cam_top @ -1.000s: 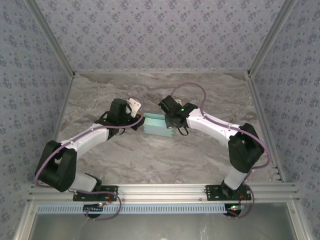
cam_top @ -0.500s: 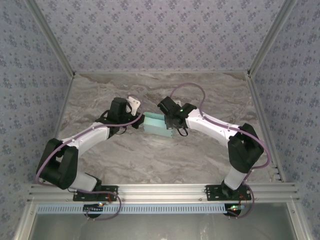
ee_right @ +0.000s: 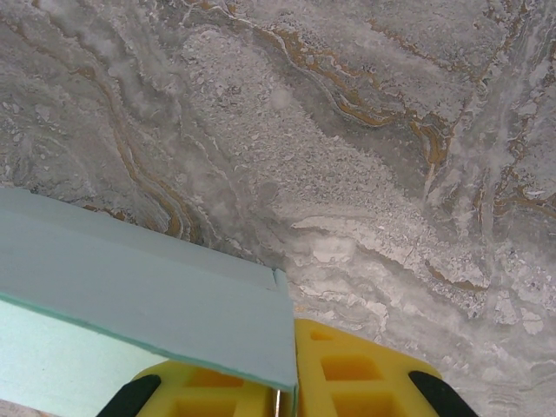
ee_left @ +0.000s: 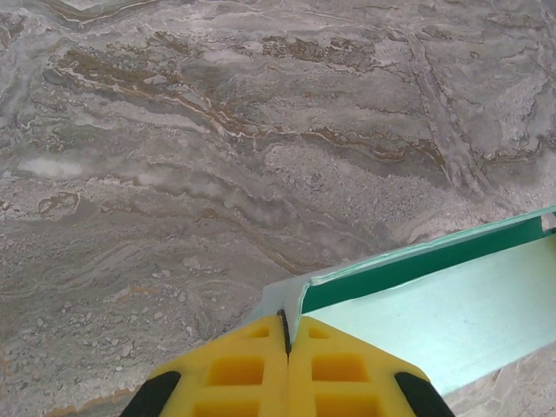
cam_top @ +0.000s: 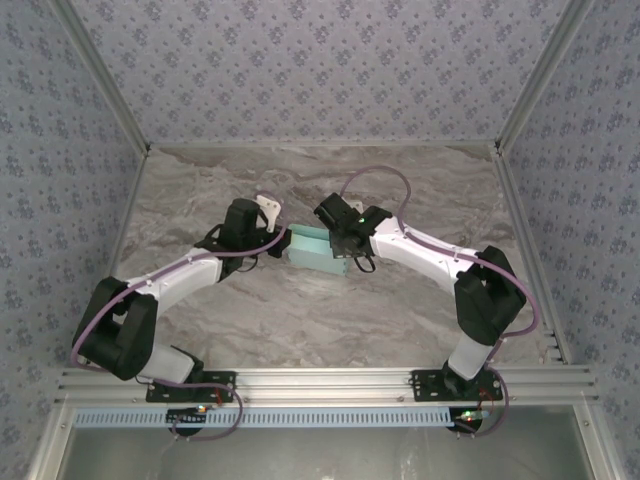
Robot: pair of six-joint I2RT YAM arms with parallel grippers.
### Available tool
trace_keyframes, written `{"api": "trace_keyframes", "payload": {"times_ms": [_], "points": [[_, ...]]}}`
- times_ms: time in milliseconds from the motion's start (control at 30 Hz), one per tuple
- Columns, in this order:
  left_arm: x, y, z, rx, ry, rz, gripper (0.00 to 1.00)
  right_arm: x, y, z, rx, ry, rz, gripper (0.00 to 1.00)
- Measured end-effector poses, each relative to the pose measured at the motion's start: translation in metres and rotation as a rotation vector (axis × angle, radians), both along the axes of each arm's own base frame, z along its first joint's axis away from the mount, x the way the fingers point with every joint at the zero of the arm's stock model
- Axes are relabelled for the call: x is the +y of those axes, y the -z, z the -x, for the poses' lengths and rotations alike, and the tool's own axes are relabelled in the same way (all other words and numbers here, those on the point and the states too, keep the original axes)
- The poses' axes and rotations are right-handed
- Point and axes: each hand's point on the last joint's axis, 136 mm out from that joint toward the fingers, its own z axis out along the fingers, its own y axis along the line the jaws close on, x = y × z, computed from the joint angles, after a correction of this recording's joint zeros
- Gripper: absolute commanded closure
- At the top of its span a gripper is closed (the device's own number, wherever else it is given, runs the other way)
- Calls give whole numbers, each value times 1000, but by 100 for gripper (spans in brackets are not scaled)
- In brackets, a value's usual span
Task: Fold the paper box
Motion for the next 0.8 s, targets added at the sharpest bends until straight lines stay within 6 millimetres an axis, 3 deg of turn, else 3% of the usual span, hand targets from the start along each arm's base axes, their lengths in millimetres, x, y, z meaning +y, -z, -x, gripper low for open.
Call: {"api": "trace_keyframes", "payload": {"times_ms": [267, 367, 800], "points": [[0, 2, -1, -28, -10, 2, 100, 1, 0, 0, 3, 18, -14, 83], [0, 3, -2, -41, -17, 0, 100, 0, 1, 2, 11, 36, -23, 65], [-6, 13, -8, -55, -26, -10, 100, 7, -19, -2, 10, 96, -175, 71]]}}
